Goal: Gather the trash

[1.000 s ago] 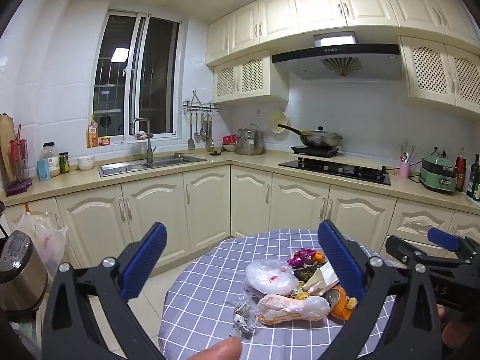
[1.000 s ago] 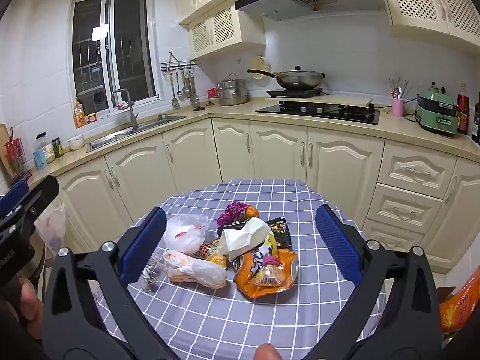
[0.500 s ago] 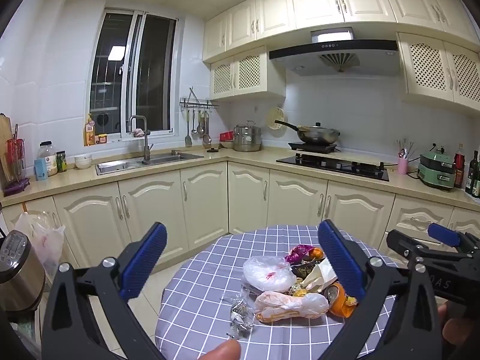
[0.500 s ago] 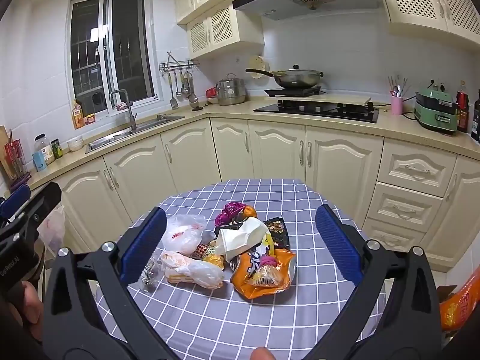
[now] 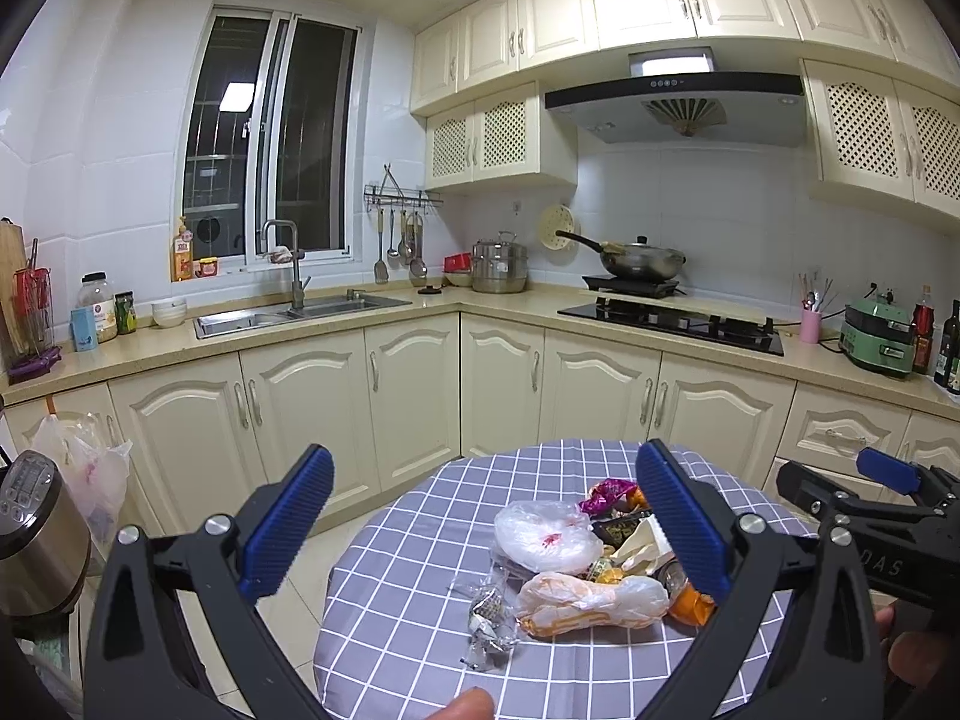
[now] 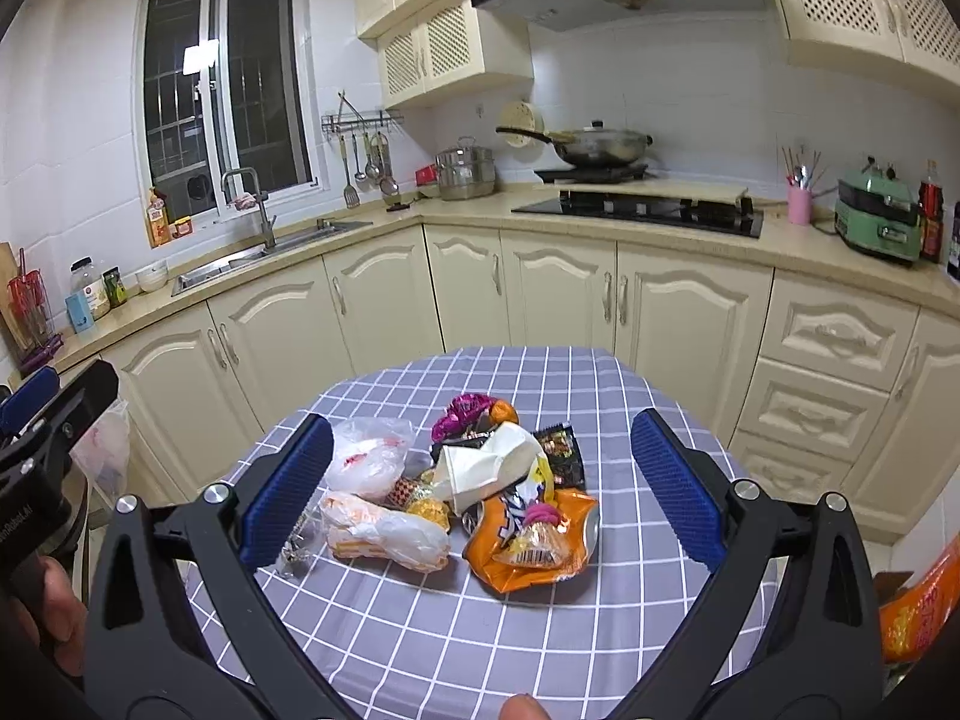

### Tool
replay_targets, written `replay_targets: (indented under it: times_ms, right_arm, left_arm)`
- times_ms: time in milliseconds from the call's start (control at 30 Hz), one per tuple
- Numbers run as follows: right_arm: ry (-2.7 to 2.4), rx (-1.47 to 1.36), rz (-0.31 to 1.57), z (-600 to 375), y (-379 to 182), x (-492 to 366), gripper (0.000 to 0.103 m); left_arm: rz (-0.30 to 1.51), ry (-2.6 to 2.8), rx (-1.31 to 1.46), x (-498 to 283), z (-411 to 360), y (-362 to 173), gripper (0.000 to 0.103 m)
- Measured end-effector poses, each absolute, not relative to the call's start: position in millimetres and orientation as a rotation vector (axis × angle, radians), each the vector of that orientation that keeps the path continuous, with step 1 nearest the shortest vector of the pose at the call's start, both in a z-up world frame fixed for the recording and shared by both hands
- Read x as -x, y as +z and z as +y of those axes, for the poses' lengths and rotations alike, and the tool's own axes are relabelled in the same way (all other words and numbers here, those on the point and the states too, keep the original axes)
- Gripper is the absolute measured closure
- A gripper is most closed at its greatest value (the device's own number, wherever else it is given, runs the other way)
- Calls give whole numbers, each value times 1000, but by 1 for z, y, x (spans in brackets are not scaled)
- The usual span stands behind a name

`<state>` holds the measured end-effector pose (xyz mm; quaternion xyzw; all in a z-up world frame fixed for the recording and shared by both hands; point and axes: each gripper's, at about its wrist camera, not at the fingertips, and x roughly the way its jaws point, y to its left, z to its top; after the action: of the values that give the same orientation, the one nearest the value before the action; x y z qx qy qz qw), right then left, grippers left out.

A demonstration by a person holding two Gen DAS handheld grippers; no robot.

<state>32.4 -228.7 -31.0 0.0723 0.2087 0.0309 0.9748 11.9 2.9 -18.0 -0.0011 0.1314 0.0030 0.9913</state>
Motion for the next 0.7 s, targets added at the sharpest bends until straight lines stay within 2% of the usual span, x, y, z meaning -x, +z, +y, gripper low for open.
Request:
replay_targets:
  times_ms: [700]
  right_arm:
    - [47,-139,470,-241,-50,-42,6]
  left_arm:
    - [312,2,6,-26,4,-36,4]
